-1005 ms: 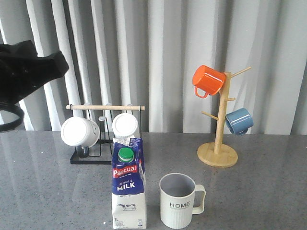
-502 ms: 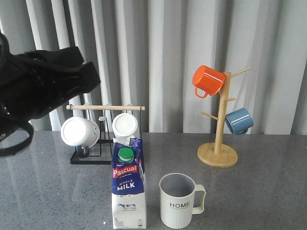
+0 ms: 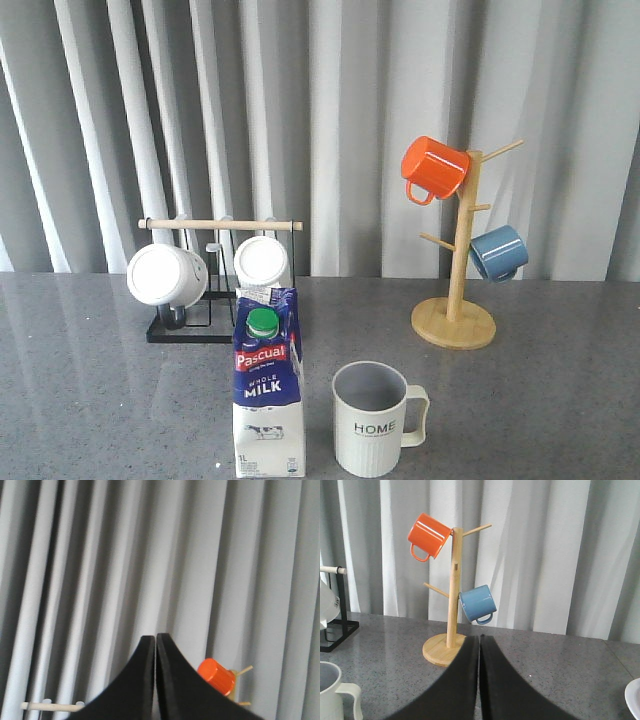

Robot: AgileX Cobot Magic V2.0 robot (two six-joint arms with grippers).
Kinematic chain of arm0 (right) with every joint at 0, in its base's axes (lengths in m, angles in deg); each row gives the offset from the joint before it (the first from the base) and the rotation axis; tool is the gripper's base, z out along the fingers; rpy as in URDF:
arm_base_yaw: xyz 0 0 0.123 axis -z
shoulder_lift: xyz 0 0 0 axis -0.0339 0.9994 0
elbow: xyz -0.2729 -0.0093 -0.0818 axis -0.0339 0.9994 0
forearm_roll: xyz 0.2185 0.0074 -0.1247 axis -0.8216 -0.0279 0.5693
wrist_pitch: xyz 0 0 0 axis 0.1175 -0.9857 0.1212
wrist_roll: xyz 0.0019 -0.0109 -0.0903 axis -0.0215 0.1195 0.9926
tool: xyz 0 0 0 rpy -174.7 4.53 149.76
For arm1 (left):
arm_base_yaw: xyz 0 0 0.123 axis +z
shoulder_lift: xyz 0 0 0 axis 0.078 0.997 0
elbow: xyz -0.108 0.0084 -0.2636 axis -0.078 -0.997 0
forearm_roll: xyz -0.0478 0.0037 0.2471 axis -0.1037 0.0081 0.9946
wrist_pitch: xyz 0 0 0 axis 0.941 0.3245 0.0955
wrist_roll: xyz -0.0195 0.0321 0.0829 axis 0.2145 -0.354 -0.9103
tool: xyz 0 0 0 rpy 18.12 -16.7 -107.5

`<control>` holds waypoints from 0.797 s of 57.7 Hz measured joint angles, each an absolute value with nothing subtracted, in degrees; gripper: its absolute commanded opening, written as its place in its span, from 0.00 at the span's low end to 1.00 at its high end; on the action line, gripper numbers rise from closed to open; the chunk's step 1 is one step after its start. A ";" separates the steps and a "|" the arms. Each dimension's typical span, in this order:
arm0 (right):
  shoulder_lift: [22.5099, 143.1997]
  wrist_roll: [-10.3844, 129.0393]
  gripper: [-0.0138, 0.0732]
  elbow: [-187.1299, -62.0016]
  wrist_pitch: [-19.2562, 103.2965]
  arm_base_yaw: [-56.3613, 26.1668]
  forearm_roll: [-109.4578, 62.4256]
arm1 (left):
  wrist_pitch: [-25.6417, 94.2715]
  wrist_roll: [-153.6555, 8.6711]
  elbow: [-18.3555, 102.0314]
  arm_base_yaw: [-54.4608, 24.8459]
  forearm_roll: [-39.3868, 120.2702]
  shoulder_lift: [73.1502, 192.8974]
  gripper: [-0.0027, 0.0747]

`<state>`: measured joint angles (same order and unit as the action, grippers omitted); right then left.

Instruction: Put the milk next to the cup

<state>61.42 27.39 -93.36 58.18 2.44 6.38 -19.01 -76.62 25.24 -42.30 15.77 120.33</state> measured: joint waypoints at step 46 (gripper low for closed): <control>61.42 27.39 0.15 -93.36 58.18 2.44 6.38 | 6.21 -38.89 -12.03 -11.74 48.96 90.90 0.02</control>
